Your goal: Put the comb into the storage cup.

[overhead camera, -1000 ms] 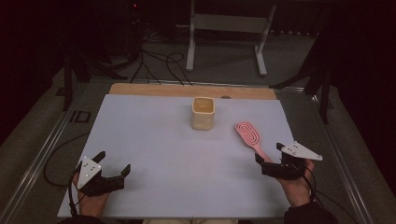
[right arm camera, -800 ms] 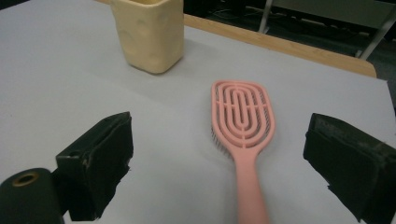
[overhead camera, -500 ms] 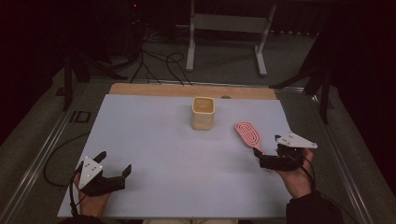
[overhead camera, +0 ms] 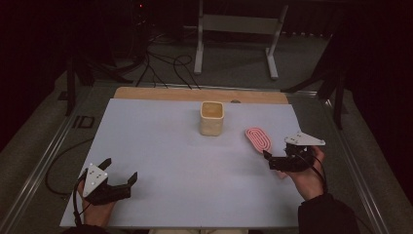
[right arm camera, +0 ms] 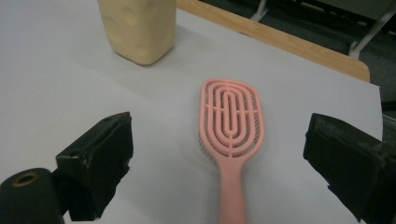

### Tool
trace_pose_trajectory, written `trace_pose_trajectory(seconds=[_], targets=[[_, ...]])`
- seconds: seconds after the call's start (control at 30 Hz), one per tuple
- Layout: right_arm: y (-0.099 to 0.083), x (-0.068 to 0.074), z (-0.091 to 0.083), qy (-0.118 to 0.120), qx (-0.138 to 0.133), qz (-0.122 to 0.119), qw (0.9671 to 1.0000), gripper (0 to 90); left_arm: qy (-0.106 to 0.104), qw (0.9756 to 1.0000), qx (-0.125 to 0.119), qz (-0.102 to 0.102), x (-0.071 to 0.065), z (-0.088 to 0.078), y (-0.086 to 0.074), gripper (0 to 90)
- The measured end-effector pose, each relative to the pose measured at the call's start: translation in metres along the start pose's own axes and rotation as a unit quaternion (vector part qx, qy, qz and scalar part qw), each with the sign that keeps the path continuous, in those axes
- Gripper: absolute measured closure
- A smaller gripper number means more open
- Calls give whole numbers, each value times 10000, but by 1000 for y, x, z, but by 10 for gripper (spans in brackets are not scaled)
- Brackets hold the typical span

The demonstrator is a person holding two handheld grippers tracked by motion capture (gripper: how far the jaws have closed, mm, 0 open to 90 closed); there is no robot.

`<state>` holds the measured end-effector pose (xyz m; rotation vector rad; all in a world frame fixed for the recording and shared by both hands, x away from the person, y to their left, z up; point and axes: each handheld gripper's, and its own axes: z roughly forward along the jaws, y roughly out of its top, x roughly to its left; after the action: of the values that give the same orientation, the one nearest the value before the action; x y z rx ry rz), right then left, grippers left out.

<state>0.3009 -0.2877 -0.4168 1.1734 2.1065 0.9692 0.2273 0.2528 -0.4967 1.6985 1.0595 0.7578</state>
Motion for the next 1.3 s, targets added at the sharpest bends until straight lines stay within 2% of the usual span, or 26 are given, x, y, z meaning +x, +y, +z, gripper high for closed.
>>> trace_pose_trajectory(seconds=[0.33, 0.5, 0.8, 1.3], targets=[[10, -2, 14, -37, 402, -194, 9990, 83, -21, 10000, 11, 3, 0, 0, 0, 2], [13, -5, 25, 15, 776, -326, 9964, 83, -23, 10000, 12, 1, 0, 1, 0, 1], [11, -12, 42, 113, 1089, -217, 9938, 84, -33, 10000, 29, 6, 0, 1, 0, 1], [0, -24, 67, 192, 1662, -102, 9859, 87, -39, 10000, 41, 22, 0, 2, 0, 2]])
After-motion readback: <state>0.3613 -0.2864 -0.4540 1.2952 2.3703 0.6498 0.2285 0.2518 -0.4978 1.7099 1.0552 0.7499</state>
